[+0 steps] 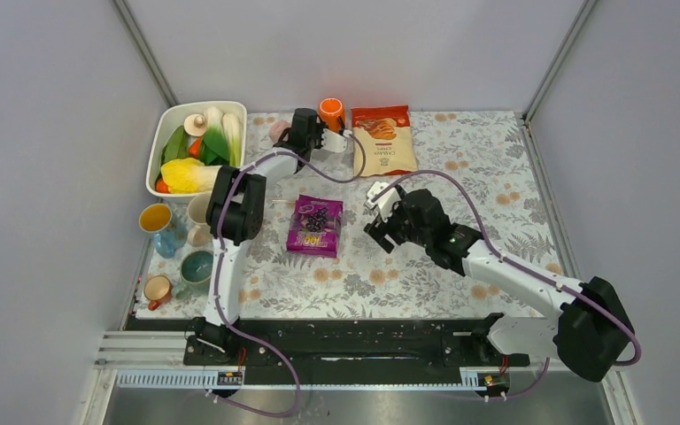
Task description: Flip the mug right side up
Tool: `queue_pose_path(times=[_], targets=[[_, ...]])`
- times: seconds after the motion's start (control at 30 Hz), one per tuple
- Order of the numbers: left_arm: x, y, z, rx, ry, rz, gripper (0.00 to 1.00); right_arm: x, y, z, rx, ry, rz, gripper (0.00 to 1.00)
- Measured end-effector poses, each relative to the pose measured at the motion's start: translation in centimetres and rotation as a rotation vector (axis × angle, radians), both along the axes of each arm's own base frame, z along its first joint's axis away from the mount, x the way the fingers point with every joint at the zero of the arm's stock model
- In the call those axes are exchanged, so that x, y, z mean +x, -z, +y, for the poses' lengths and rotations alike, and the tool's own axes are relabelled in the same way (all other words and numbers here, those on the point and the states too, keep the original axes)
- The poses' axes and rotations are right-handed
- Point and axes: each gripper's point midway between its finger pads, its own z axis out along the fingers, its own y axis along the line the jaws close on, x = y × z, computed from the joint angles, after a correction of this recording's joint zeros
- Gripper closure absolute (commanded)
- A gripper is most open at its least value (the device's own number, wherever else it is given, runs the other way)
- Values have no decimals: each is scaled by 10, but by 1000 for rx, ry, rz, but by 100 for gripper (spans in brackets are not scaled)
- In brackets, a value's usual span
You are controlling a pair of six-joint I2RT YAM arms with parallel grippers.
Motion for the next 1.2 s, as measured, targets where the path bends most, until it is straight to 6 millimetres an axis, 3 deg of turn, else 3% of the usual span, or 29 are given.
queue_pose_path(times=[0.2,0.43,0.77,0.93,1.07,1.2], targets=[[-17,-4,-2,-256,-124,125,100,21,-11,1,170,93,58,15],[-38,1,-13,-515,-237,269,100,60,-13,32,378,158,177,15],[-66,19,-40,-761,-316,469,100,158,-30,89,739,227,345,20],[-72,24,-39,-841,-379,514,100,189,-2,119,871,238,508,26],[-71,24,-33,-879,-413,520,100,195,23,131,913,267,619,32],[-74,25,-42,-900,-400,543,100,197,43,135,943,301,705,33]])
